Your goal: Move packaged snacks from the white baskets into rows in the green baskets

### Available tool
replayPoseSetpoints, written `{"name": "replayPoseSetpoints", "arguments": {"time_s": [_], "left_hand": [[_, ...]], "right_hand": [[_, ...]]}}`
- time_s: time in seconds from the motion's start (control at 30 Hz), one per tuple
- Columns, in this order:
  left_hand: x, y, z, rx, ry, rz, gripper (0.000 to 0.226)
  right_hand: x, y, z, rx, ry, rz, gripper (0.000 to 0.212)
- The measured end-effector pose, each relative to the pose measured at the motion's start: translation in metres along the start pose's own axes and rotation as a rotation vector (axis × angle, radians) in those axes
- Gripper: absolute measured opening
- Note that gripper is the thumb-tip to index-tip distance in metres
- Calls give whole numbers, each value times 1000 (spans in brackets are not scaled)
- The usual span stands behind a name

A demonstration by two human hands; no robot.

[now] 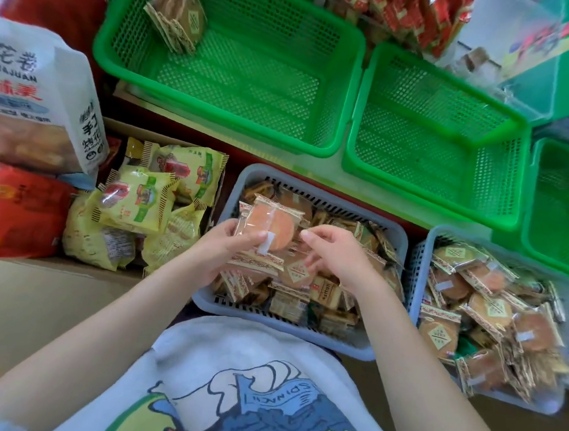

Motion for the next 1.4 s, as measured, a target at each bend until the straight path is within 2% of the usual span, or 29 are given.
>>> {"name": "replayPoseSetpoints", "arguments": {"time_s": [0.13, 0.27, 0.37, 0.57, 0.7, 0.8, 0.9, 1.03, 1.1, 1.17, 1.27, 1.4], "left_hand": [[-2, -22, 9, -36, -6, -69, 83], [-7, -30, 15, -96, 12, -71, 72], [-12, -32, 20, -112, 9, -69, 66], [-15, -31, 24, -203, 2, -118, 70], [-12, -28, 19, -215, -1, -147, 89], [-10, -25, 17, -216, -12, -151, 86], [-10, -25, 16, -218, -14, -167, 81], [-15, -27, 12, -209, -18, -195, 106], [-15, -27, 12, -211, -13, -191, 109], [-16, -28, 10, -221, -8, -193, 109], [-12, -28, 11, -236, -15, -194, 121], [-15, -18, -14, -271, 21, -162, 99]], "right_hand": [[37, -28, -16, 90, 157, -250, 36], [61, -6, -36, 154, 379, -226, 53], [68, 15, -42, 243, 400, -221, 45], [60, 12, -31, 530, 247, -248, 10], [51, 3, -40, 581, 330, -235, 26], [59, 9, -41, 705, 402, -180, 50], [74, 21, -37, 737, 423, -156, 56], [84, 32, -30, 855, 374, -170, 32], [77, 29, -25, 901, 337, -172, 20], [62, 26, -19, 892, 294, -112, 17], [28, 20, -9, 813, 164, -4, 20], [-13, 11, 5, 881, -17, 82, 11]]}}
Point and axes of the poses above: each hand's wrist, its own x-axis towards the middle knuckle, its own y-axis out of the palm, z = x × y, the point moved 5 cm from there along x, towards the middle knuckle, and after that the axes turned 14 degrees about x, right-handed, at the moved point
